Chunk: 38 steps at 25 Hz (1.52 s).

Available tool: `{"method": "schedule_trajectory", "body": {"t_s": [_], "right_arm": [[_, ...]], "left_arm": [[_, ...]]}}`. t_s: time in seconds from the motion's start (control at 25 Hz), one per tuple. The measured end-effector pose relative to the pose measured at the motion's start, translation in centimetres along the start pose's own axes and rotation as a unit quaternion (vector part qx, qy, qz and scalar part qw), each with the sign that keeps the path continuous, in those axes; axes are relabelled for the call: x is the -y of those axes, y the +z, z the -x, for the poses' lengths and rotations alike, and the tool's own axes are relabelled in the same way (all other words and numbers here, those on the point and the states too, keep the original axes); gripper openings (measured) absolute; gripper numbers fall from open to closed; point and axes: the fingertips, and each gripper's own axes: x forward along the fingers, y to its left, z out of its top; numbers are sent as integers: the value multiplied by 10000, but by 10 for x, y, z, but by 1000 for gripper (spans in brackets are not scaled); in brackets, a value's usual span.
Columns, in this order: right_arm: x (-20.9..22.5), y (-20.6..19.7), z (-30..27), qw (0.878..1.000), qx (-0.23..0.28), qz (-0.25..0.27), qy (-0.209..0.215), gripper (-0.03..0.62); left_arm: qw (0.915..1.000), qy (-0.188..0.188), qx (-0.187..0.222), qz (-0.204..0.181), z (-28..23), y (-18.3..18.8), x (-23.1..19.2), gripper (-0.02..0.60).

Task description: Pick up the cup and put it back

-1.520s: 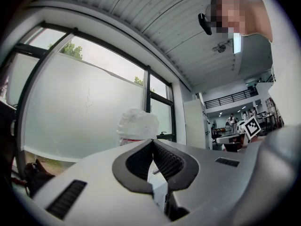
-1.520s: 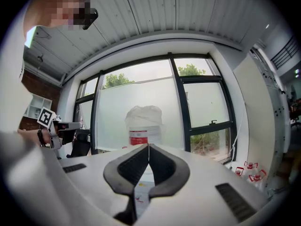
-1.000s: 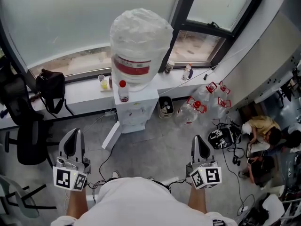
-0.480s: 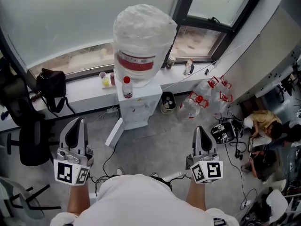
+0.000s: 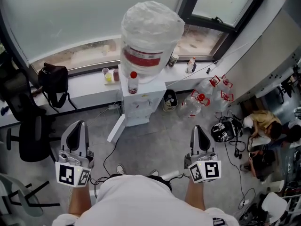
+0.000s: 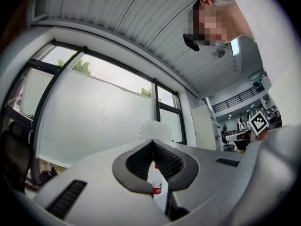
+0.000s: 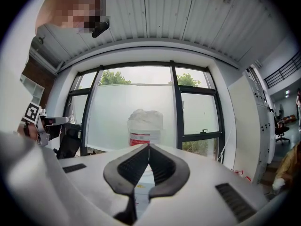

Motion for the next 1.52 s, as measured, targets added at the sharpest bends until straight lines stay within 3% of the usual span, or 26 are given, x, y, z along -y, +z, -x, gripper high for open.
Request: {"method": "schedule_trajectory", "body": {"t_s": [0.72, 1.52], "right_arm": [[-45, -6, -13, 9991, -56, -140, 405, 20], [-41, -3, -10, 9992, -96, 80, 384, 20]], "left_arm": [[9995, 281, -122, -50, 42, -4, -26, 25], [9999, -40, -87, 73, 23, -11, -12, 25]]}}
